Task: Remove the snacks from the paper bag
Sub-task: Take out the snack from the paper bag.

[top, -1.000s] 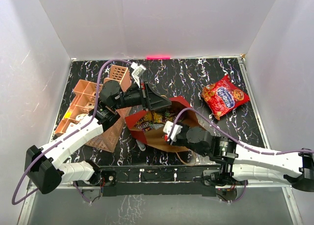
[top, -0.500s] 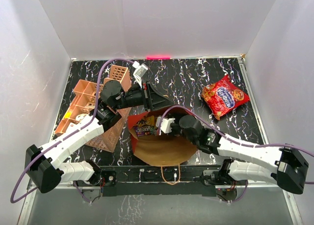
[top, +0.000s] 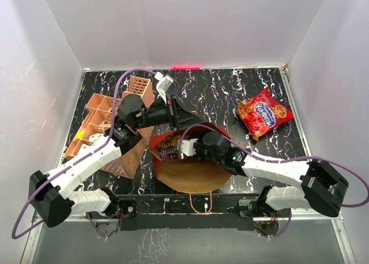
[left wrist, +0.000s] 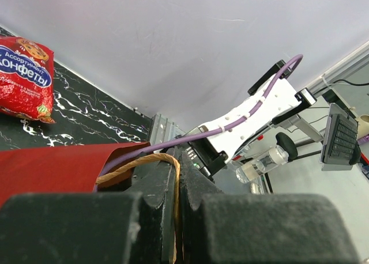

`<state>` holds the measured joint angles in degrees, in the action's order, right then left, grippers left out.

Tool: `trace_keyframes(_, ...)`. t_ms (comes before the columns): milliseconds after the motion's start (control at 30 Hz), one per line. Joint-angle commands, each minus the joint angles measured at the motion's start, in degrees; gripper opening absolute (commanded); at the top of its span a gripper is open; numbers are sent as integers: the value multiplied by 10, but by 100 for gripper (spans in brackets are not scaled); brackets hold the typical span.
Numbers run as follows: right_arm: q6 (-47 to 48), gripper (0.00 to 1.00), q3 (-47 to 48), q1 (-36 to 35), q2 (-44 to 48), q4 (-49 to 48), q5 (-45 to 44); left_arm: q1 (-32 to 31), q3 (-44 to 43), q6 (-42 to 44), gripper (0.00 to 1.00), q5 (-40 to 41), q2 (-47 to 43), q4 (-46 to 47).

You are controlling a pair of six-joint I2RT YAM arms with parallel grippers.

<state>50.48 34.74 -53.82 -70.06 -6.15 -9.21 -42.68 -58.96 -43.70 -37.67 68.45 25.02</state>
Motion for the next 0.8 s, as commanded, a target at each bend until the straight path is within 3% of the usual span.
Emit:
trace_keyframes(0,15,52,40,16,-26,-44,-6,-4,-29,3,0,1,-25,33)
trace_keyframes(200,27,50,62,29,-55,-17,1,-4,-31,4,0,1,-27,29)
trace_keyframes(533,19,31,92,46,-92,33,65,-4,-28,22,0,45,-40,-13)
trace_keyframes(767,2,30,88,47,-104,47,92,-4,-34,38,0,70,-47,-41)
